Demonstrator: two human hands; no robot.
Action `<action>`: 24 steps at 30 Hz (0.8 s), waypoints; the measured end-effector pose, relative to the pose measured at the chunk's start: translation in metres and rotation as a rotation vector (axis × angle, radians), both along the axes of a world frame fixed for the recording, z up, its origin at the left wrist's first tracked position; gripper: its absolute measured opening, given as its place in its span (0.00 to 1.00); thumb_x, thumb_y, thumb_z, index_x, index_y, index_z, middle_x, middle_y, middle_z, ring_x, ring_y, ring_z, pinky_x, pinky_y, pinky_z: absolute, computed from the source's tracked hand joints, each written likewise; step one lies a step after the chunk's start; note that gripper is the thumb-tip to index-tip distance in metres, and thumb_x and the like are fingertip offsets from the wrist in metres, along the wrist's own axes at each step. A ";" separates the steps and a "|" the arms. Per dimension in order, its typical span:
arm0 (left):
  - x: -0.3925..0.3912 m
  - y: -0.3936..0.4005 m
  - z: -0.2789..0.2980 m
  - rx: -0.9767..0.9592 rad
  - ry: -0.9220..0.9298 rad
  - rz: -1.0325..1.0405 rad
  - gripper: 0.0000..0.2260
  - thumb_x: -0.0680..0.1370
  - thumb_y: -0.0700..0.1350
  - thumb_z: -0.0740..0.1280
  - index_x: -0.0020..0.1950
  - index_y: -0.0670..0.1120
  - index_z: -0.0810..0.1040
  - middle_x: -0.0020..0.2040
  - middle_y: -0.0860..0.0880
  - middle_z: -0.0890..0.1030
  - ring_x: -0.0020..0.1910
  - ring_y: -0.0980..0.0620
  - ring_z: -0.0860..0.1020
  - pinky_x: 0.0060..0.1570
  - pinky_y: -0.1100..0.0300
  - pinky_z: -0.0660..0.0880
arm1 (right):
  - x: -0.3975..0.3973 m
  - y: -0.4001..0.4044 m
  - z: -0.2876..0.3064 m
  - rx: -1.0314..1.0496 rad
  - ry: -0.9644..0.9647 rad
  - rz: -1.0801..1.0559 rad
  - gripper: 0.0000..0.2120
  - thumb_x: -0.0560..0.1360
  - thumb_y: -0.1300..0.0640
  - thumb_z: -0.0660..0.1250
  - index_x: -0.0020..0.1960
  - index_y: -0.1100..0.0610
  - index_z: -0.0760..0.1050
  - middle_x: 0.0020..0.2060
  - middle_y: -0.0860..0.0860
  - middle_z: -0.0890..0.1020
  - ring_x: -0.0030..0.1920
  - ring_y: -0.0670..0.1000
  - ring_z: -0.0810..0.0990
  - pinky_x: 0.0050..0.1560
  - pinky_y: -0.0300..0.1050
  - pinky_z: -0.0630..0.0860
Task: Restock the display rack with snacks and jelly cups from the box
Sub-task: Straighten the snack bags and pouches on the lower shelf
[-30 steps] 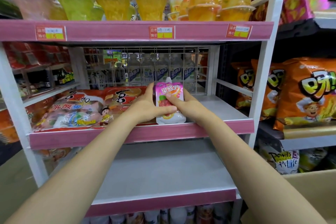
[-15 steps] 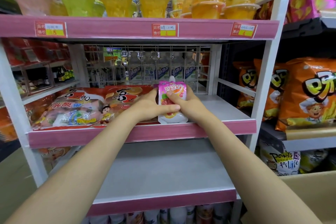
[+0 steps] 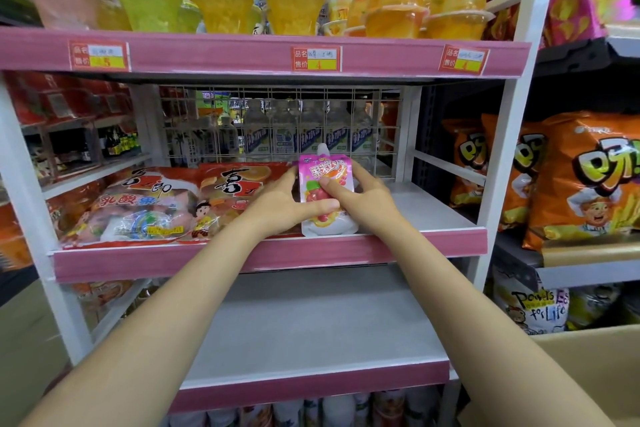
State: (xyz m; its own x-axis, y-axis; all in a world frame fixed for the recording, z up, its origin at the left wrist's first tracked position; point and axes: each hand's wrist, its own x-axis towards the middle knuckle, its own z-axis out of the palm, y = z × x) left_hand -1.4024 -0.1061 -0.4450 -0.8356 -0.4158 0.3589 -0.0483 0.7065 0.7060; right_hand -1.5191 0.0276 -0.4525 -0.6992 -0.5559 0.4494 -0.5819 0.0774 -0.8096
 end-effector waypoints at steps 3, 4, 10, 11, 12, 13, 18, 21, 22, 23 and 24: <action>0.001 0.001 -0.003 -0.042 -0.001 0.025 0.42 0.56 0.77 0.70 0.68 0.69 0.66 0.61 0.59 0.80 0.61 0.52 0.77 0.64 0.48 0.73 | -0.002 0.003 0.000 -0.062 -0.028 0.043 0.23 0.67 0.36 0.73 0.61 0.37 0.76 0.49 0.43 0.85 0.52 0.47 0.83 0.57 0.52 0.80; 0.002 0.001 -0.003 -0.044 0.001 0.028 0.43 0.55 0.78 0.69 0.68 0.69 0.65 0.61 0.58 0.79 0.62 0.51 0.77 0.64 0.48 0.73 | -0.003 0.003 -0.001 -0.082 -0.027 0.052 0.22 0.69 0.39 0.74 0.62 0.39 0.76 0.47 0.43 0.86 0.49 0.46 0.84 0.55 0.51 0.81; 0.004 0.002 -0.003 -0.078 0.010 0.032 0.41 0.56 0.78 0.68 0.67 0.67 0.68 0.61 0.58 0.79 0.61 0.51 0.77 0.63 0.48 0.73 | -0.003 0.005 -0.002 -0.110 -0.002 0.049 0.21 0.69 0.40 0.75 0.60 0.43 0.78 0.44 0.46 0.86 0.46 0.49 0.85 0.53 0.53 0.82; 0.004 0.002 -0.004 -0.076 0.013 0.034 0.40 0.57 0.77 0.68 0.67 0.67 0.68 0.61 0.58 0.79 0.60 0.52 0.77 0.63 0.48 0.74 | -0.003 0.004 -0.002 -0.102 -0.001 0.053 0.20 0.70 0.40 0.74 0.60 0.42 0.78 0.45 0.45 0.86 0.47 0.49 0.85 0.54 0.54 0.81; 0.004 0.002 -0.004 -0.075 0.018 0.036 0.39 0.57 0.76 0.68 0.66 0.67 0.69 0.61 0.58 0.79 0.60 0.52 0.77 0.63 0.49 0.74 | -0.003 0.003 -0.002 -0.090 0.002 0.058 0.20 0.70 0.38 0.73 0.59 0.42 0.78 0.46 0.45 0.86 0.48 0.49 0.85 0.54 0.54 0.81; 0.005 0.003 -0.004 -0.077 0.022 0.040 0.39 0.58 0.76 0.68 0.66 0.67 0.69 0.61 0.58 0.79 0.60 0.52 0.77 0.63 0.49 0.74 | -0.003 0.002 -0.002 -0.082 0.004 0.061 0.20 0.70 0.37 0.72 0.59 0.42 0.78 0.47 0.45 0.86 0.48 0.49 0.84 0.55 0.54 0.81; 0.007 0.003 -0.003 -0.103 0.013 0.041 0.40 0.58 0.75 0.67 0.68 0.64 0.68 0.61 0.56 0.79 0.61 0.50 0.77 0.63 0.49 0.73 | 0.001 0.007 0.001 -0.066 -0.002 0.059 0.15 0.74 0.41 0.71 0.59 0.42 0.78 0.47 0.44 0.86 0.49 0.46 0.84 0.56 0.52 0.81; 0.007 0.003 -0.003 -0.104 -0.012 0.054 0.44 0.57 0.76 0.67 0.71 0.63 0.66 0.64 0.55 0.78 0.64 0.48 0.75 0.64 0.47 0.72 | 0.002 0.012 0.002 -0.060 -0.006 0.065 0.15 0.73 0.40 0.72 0.58 0.38 0.76 0.48 0.48 0.86 0.49 0.52 0.84 0.55 0.54 0.80; 0.007 0.004 -0.003 -0.107 -0.022 0.062 0.47 0.58 0.77 0.67 0.74 0.62 0.63 0.67 0.54 0.76 0.67 0.47 0.74 0.66 0.46 0.71 | 0.001 0.013 0.002 -0.058 -0.016 0.070 0.17 0.73 0.40 0.72 0.60 0.39 0.75 0.49 0.50 0.85 0.50 0.53 0.84 0.56 0.55 0.80; 0.008 0.004 -0.002 -0.102 -0.032 0.068 0.50 0.59 0.76 0.68 0.77 0.61 0.57 0.71 0.53 0.73 0.70 0.46 0.71 0.68 0.46 0.69 | 0.002 0.014 0.003 -0.042 -0.020 0.070 0.21 0.73 0.39 0.72 0.63 0.41 0.74 0.51 0.51 0.85 0.51 0.53 0.83 0.57 0.55 0.80; 0.010 0.004 -0.002 -0.091 -0.031 0.066 0.51 0.62 0.74 0.70 0.79 0.61 0.50 0.75 0.52 0.69 0.73 0.45 0.68 0.70 0.46 0.68 | 0.002 0.015 0.005 -0.007 -0.008 0.063 0.28 0.73 0.39 0.71 0.69 0.45 0.71 0.55 0.51 0.84 0.54 0.52 0.83 0.59 0.55 0.79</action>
State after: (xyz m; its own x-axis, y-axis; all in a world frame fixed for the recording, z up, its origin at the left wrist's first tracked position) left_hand -1.3924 -0.1026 -0.4473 -0.8191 -0.4370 0.3716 -0.1177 0.7620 0.6367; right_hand -1.5172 0.0428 -0.4475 -0.6663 -0.5961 0.4479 -0.5789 0.0349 -0.8147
